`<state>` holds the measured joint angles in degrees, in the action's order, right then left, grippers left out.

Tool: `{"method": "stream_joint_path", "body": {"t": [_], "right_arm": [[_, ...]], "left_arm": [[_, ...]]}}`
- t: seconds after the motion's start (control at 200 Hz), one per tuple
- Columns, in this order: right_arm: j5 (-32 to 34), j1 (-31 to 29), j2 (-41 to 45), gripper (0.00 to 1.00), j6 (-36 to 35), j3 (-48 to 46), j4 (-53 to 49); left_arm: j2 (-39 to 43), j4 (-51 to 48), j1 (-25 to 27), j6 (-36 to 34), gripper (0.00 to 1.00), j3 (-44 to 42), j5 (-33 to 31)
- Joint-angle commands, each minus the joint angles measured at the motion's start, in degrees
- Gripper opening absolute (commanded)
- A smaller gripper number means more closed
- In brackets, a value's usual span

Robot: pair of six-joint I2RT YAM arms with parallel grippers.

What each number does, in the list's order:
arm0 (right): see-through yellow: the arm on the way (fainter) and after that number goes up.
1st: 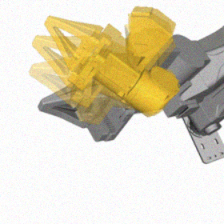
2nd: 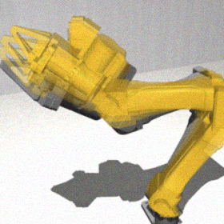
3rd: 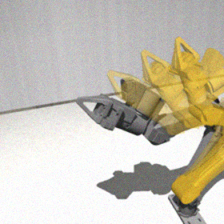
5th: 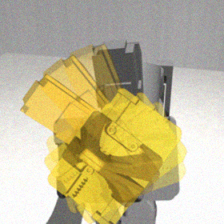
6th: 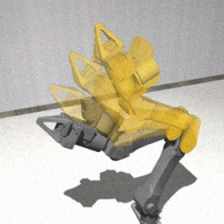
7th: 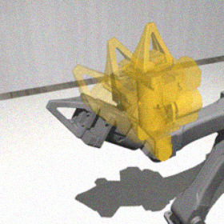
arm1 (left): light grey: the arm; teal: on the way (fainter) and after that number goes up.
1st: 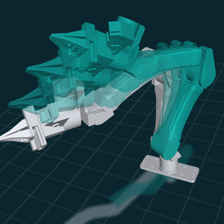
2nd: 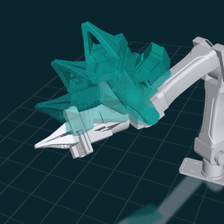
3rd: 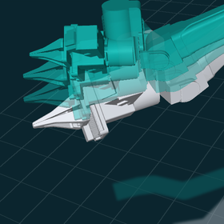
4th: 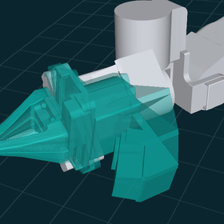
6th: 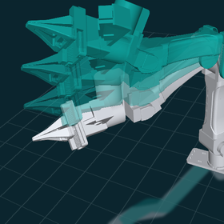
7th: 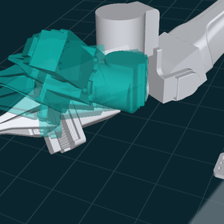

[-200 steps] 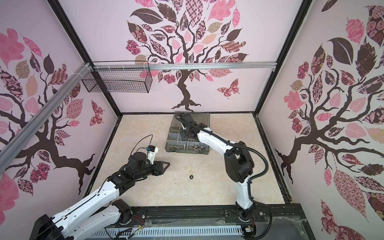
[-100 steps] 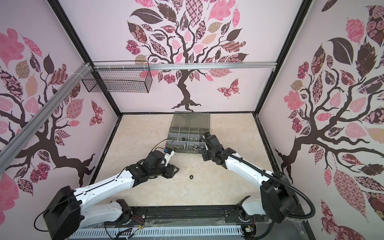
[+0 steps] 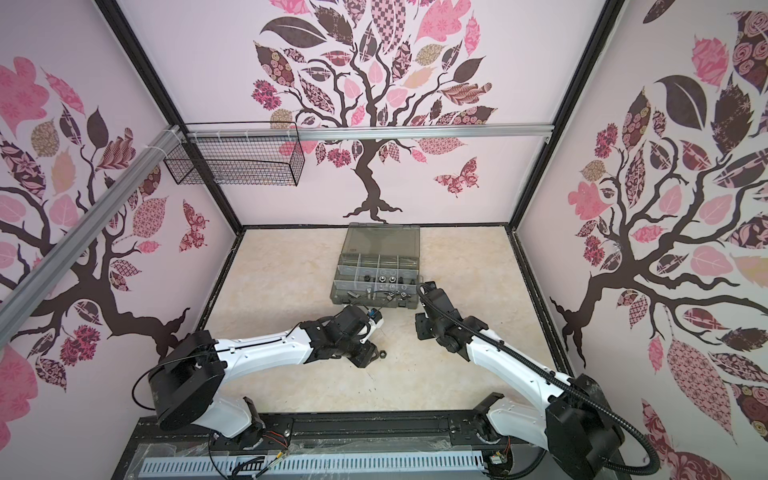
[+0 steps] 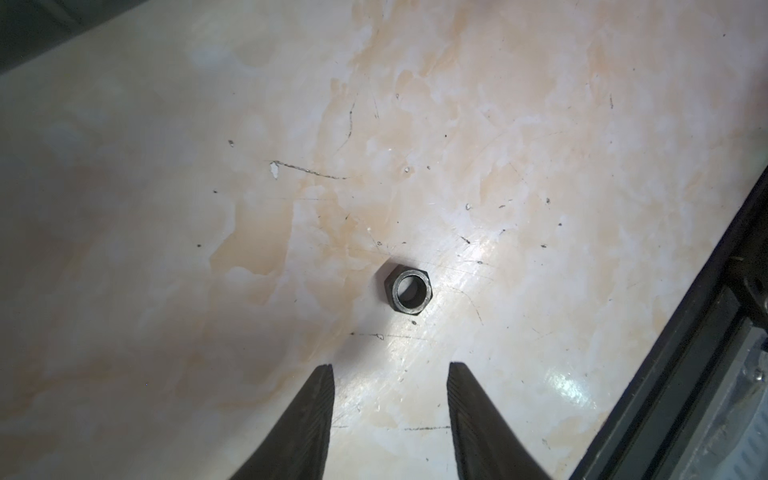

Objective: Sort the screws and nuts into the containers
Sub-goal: 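Withdraw the right gripper while the left gripper grasps the last dark nut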

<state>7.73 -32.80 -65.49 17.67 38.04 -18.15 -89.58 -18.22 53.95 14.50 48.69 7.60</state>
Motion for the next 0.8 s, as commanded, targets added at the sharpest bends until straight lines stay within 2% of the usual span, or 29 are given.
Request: {"method": "stream_joint_path", "body": {"t": [0.0,0.41,0.605,0.795], "right_arm": [[0.1,0.3,0.7,0.47,1.3,0.9,-1.6],[-0.1,0.2,1.1,0.47,1.5,0.4,-1.6],[0.3,0.3,1.9,0.48,1.4,-0.1,-1.7],[0.1,0.3,1.5,0.48,1.5,-0.1,-1.7]], "left_arm": [[-1.7,-0.3,0.4,-2.1,0.48,2.6,0.7],[-8.9,-0.4,1.8,-4.0,0.46,8.0,0.7],[-12.0,-1.4,2.5,-4.0,0.44,9.7,-1.5],[-14.3,-2.4,3.5,-4.4,0.37,11.0,-4.0]]}}
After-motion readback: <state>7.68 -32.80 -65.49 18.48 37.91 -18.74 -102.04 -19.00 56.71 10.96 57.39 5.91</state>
